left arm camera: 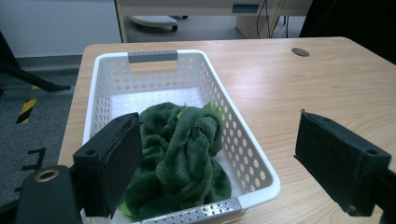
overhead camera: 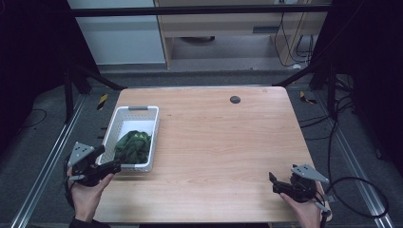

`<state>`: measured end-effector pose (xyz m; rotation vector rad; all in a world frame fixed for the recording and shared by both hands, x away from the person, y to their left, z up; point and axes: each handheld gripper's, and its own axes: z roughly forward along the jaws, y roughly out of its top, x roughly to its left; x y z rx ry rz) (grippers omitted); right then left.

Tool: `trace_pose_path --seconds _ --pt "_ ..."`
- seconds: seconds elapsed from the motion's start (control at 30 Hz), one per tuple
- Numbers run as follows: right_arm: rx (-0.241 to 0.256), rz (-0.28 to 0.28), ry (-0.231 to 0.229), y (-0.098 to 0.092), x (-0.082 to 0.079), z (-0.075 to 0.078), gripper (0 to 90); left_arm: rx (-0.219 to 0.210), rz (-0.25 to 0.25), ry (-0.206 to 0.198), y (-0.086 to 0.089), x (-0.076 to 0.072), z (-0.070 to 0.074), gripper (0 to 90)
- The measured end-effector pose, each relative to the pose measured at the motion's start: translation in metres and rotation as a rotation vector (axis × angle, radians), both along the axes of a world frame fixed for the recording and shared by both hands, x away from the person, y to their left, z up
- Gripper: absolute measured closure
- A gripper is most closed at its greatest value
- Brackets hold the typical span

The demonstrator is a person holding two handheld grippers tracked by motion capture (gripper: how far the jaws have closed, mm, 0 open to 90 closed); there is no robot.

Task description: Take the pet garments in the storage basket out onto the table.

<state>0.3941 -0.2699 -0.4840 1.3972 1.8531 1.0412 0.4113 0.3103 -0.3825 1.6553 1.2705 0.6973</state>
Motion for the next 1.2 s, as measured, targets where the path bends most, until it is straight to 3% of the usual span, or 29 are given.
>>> trace_pose_path --seconds 0.5,1.2 --pt "0.008 0.006 0.012 0.001 0.001 -0.001 8.0 0.041 0.001 0.051 0.002 0.02 -0.001 14.3" --pt "0.006 0.011 0.011 0.0 0.003 -0.001 7.8 0.127 -0.046 0.131 -0.007 0.049 0.004 14.9"
